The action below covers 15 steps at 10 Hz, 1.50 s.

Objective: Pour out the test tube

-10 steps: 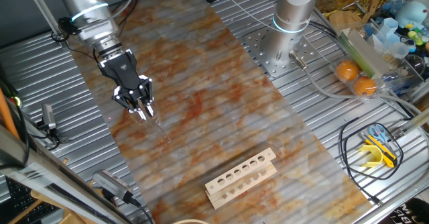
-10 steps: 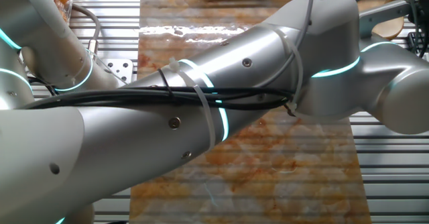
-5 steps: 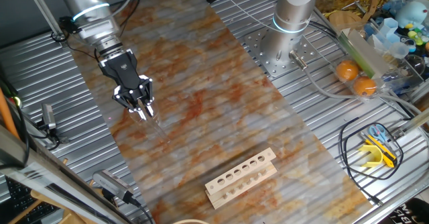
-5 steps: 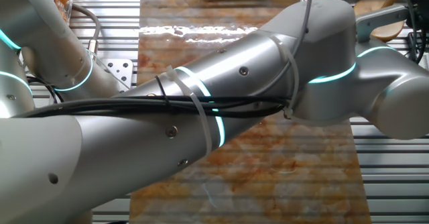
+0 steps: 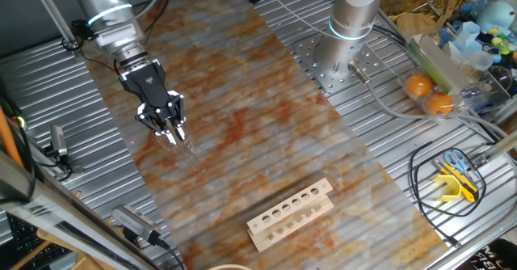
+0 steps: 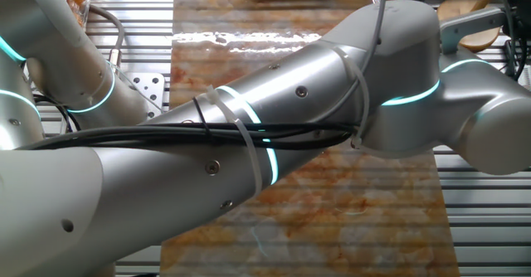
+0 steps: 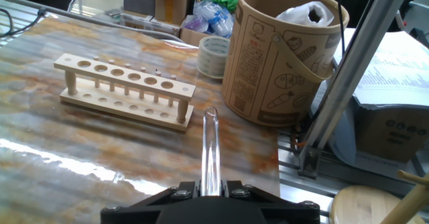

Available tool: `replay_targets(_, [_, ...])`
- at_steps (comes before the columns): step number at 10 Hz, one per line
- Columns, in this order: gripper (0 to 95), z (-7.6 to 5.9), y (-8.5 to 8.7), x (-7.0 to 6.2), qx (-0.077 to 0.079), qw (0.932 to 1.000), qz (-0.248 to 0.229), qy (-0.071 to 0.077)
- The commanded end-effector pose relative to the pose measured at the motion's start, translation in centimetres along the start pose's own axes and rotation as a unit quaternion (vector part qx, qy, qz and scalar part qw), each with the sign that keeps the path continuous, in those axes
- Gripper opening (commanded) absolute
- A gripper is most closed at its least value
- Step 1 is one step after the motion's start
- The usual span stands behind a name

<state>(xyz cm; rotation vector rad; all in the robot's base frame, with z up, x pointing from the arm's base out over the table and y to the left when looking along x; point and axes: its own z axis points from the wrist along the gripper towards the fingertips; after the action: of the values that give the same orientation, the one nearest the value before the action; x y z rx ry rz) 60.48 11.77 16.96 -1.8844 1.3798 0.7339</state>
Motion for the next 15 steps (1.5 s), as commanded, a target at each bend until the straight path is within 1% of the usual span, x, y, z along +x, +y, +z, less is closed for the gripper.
replay_targets(1, [0.0,0.0,0.0,-0.02,0.0,1.0,0.0,0.0])
replay_targets(7, [0.0,0.0,-0.01,-0.03,0.001,1.0,0.002,-0.004])
replay_targets(10, [0.0,0.0,-0.01,-0.03,0.001,1.0,0.004,-0.001])
replay_targets(12, [0.0,-0.01,-0.03,-0.06,0.0,1.0,0.006,0.004])
replay_targets(14, [0.0,-0.02,-0.05,-0.11,-0.004,0.9999,0.009,0.013])
replay_targets(15, [0.0,-0.04,-0.14,-0.22,-0.007,0.9996,0.01,0.025])
